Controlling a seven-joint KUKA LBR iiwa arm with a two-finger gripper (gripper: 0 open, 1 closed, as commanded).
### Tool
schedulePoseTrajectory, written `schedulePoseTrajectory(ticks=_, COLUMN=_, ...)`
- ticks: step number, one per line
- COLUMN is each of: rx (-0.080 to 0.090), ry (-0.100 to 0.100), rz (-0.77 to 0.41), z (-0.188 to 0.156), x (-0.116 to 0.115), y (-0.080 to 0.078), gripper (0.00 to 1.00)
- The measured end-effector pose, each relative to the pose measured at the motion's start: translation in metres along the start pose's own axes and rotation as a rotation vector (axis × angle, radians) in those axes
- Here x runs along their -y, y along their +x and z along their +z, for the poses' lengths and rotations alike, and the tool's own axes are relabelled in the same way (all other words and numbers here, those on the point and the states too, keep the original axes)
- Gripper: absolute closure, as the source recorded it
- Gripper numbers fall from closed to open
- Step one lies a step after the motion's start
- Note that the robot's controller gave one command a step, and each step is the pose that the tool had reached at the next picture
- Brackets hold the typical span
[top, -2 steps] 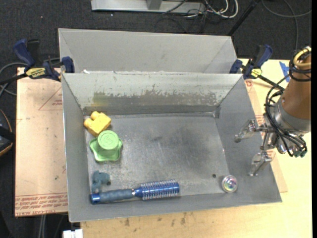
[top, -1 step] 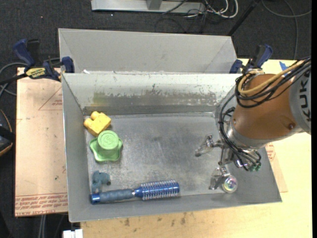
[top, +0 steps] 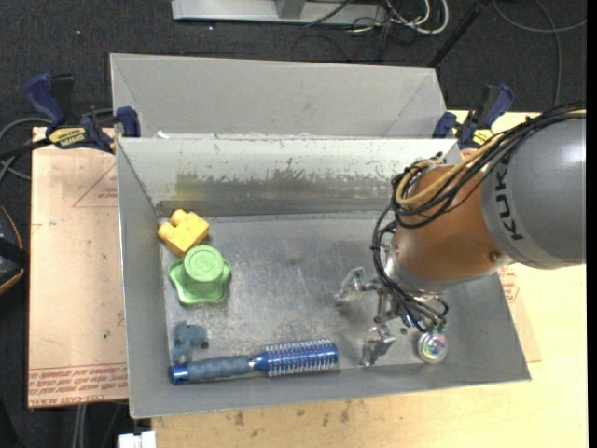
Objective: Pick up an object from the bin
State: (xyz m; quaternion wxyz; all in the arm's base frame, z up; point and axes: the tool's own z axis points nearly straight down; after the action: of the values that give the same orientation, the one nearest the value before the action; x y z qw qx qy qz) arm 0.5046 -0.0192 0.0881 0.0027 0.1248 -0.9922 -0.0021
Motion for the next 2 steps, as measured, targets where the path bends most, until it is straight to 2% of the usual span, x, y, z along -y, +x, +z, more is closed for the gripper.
schedulePoseTrajectory(ticks=1, rx=0.025, ry=0.009, rz=-0.133, z=0.0079, x=-0.0851, y=-0.0054, gripper=0.00)
schedulePoseTrajectory(ticks=2, rx=0.019, ry=0.006, rz=-0.128, z=0.0078, x=-0.0846, y=-0.0040, gripper=1.00)
